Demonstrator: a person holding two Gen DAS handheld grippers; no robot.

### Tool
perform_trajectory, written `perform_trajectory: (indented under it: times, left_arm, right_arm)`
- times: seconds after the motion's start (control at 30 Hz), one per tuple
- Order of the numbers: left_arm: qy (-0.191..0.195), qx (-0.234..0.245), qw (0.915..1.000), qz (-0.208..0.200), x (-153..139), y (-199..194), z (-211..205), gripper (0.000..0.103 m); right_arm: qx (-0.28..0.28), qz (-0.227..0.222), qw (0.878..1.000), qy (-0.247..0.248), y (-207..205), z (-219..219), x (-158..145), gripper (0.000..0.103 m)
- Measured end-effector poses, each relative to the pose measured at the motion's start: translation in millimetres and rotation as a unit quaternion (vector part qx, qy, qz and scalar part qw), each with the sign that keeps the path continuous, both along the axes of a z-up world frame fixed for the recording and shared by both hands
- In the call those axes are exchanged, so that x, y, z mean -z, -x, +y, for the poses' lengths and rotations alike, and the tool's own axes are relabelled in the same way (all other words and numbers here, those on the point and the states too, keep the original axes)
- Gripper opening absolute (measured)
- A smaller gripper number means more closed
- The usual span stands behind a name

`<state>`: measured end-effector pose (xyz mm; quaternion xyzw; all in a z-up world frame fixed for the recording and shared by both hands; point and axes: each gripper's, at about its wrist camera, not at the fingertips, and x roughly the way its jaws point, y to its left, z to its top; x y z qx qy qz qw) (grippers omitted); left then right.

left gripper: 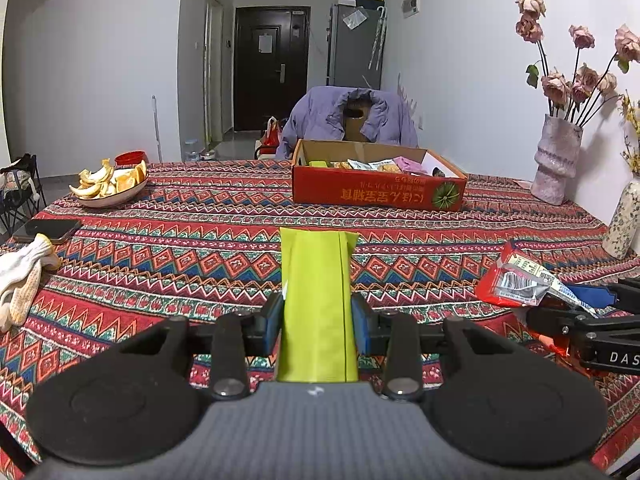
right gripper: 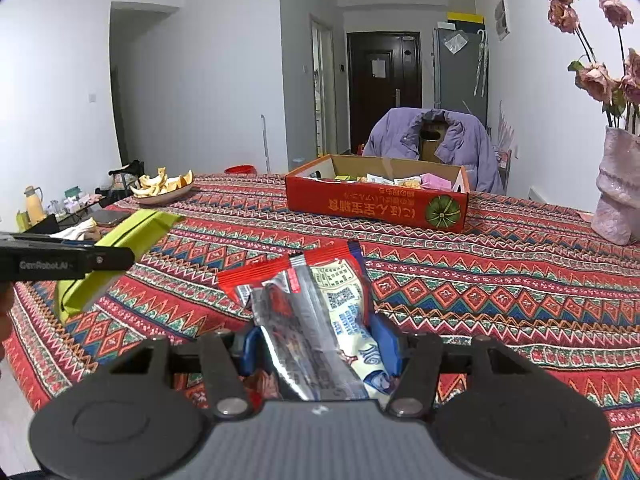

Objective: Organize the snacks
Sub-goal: 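Lift both packets and carry them over the open box with both tools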

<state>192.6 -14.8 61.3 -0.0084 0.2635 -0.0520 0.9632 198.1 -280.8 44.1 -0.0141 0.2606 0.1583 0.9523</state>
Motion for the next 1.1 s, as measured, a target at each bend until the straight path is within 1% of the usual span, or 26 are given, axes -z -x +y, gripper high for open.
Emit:
perform_trajectory:
  times: [0.13,0.3,0.47,0.57,0.63,0.73,0.83,0.97,1.1]
  left_arm:
    - [0.004,0.002,1.0000,0.000,-1,5,2,0.037]
    - [0.013,0.009,0.9998,0.011,1,4,6,0.037]
    - [0.014,0.015,0.9996,0.017,0,-7,7,0.037]
    - [0.010,0.026,0.9994,0.019,-8,-22,5,0.037]
    - [0.010,0.037,0.9991,0.019,-17,-35,5,0.037]
    - [0.019,0.072,0.9968,0.028,-34,-59,5,0.037]
    - [0.014,0.095,0.9950,0.025,-51,-84,3,0.037]
    - [0.018,0.105,0.9940,0.024,-74,-126,3,0.037]
    - [0.006,0.100,0.9948,0.017,-92,-178,-3,0.037]
  right_arm:
    - [0.003,-0.006,1.000,-0.001,6,1,-3,0.056]
    - [0.009,-0.007,1.000,-0.003,4,1,-3,0.056]
    - [0.014,-0.013,1.000,-0.008,-2,-1,-7,0.056]
    - [0.018,-0.022,0.999,-0.021,-13,-8,-18,0.056]
    - [0.017,-0.025,0.999,-0.031,-24,-14,-27,0.056]
    - [0.008,-0.024,0.999,-0.037,-48,-22,-45,0.056]
    - [0.001,-0.023,0.999,-0.039,-75,-28,-61,0.056]
    - [-0.007,-0.019,0.998,-0.063,-118,-41,-86,0.056]
    - [-0.018,-0.009,0.996,-0.091,-171,-53,-112,0.056]
